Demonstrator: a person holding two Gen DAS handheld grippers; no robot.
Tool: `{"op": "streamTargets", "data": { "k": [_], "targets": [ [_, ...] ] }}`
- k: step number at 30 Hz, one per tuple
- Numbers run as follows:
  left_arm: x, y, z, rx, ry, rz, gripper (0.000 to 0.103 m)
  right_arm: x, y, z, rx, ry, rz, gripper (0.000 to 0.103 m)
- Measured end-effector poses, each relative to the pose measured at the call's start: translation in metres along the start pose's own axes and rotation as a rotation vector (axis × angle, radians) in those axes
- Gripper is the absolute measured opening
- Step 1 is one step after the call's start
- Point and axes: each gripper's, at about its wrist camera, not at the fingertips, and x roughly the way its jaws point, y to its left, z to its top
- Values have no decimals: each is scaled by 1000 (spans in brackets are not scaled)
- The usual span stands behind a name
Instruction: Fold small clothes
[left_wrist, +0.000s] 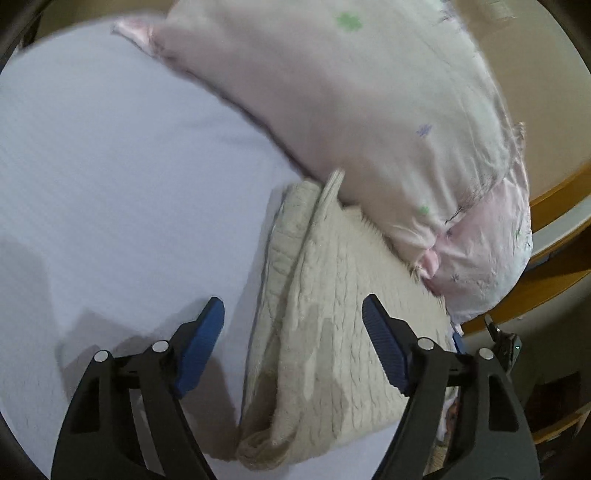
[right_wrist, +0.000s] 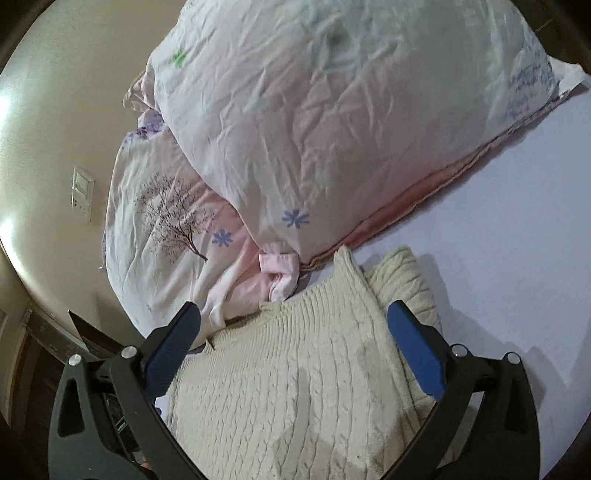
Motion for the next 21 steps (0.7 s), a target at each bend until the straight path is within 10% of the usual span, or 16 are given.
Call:
{"op": "streamTargets", "data": {
  "k": [3,5,9,14,21],
  "targets": [
    [11,-3,-12,-49,17,-56,57,1,-3,-2,-4,15,26,101],
    [20,-6,-20,-73,46,-80,24,-1,-7,0,15,27,60,101],
    [12,-26,-18,-127,53,-198,19,-11,-18,6,65,26,116,101],
    [22,-155,-9,77,53,-444,19,-38,-26,24,74,-58,145,101],
    [160,-283,-53,87,436,-734,28,-63,-61,46,92,-73,27,101]
  ]
}}
